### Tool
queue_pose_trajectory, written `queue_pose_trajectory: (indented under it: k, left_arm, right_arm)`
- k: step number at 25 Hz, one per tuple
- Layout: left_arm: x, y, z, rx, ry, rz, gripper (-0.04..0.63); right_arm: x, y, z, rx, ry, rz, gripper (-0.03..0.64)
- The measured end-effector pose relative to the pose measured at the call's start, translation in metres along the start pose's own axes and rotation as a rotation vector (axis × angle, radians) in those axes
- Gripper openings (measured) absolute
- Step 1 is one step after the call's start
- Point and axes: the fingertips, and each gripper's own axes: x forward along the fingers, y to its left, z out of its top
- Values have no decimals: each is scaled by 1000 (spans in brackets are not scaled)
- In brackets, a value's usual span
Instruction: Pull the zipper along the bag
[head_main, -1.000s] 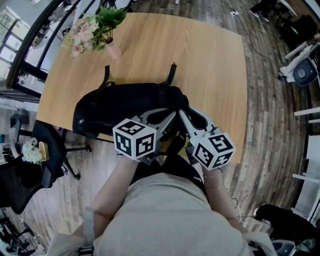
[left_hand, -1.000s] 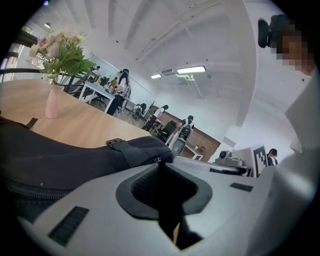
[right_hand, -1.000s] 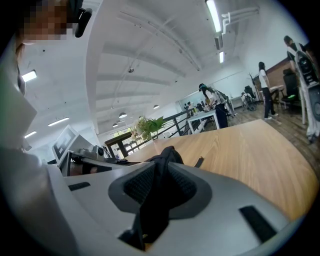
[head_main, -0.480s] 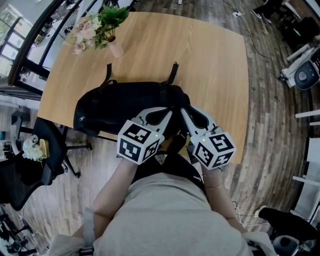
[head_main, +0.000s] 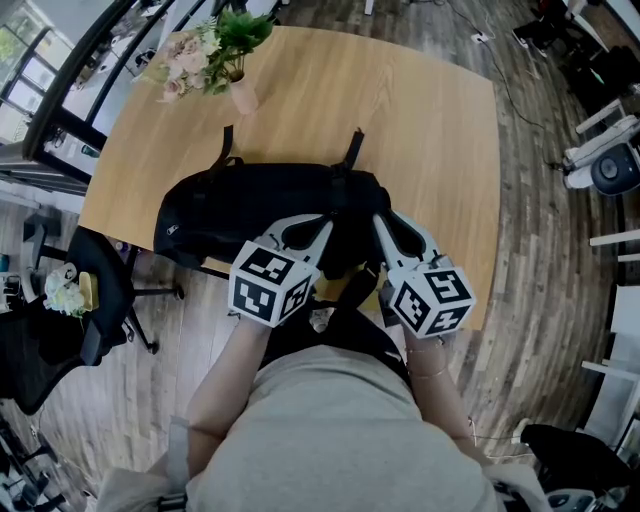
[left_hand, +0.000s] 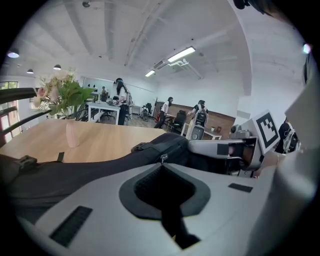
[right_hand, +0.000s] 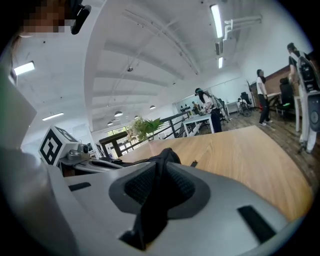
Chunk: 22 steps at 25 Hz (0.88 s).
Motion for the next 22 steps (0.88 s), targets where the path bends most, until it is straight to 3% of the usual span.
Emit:
queue_pose_trajectory:
  k: [15,22]
  left_arm:
    - [-75,63,-3,-1,-9,92,21]
    - [-100,84,-5,6,-9,98,21]
  right_arm:
    - [-1,-5,1,39,-19,-158,77]
    - [-1,-3,-1,41,-21,-217,80]
